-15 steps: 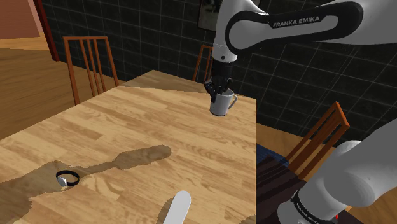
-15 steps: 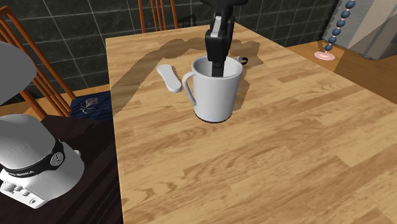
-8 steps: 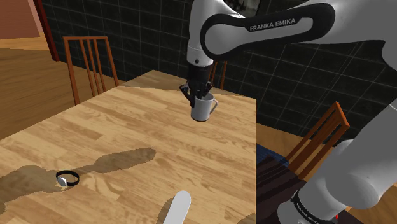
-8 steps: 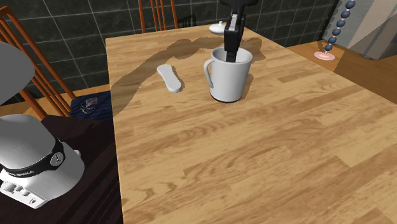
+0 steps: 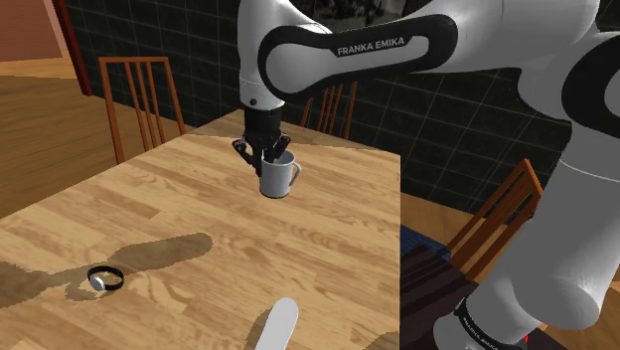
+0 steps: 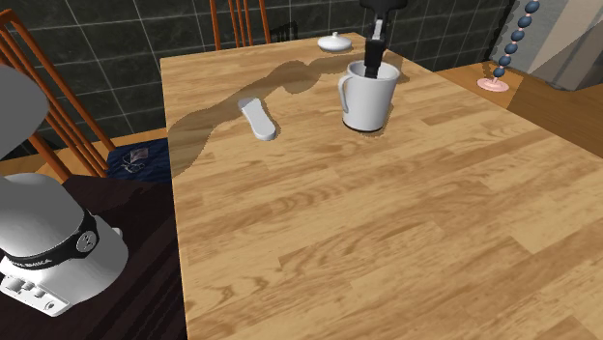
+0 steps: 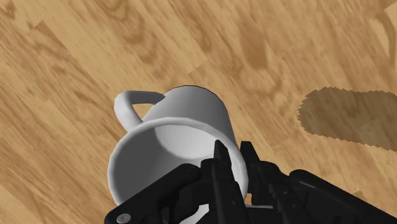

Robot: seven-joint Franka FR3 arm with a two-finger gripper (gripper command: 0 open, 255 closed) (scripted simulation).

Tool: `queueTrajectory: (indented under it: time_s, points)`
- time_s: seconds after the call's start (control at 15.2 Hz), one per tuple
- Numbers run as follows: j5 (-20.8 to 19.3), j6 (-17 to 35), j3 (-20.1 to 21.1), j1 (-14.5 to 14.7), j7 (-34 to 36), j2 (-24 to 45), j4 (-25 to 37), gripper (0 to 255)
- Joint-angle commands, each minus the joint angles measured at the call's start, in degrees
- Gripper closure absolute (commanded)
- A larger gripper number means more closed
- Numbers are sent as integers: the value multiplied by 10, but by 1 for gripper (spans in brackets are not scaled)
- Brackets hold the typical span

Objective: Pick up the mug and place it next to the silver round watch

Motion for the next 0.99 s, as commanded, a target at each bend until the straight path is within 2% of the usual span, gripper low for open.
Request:
queueTrajectory:
  time_s: [0.0,0.4,0.73,0.92]
  points:
    - [-16,-11,7,19,27,39,45,255]
    - [-67,-62,9,91,87,176,217,255]
    - [-102,-135,-3,170,109,313,425,255]
    - [-102,-110,-4,165,112,310,396,255]
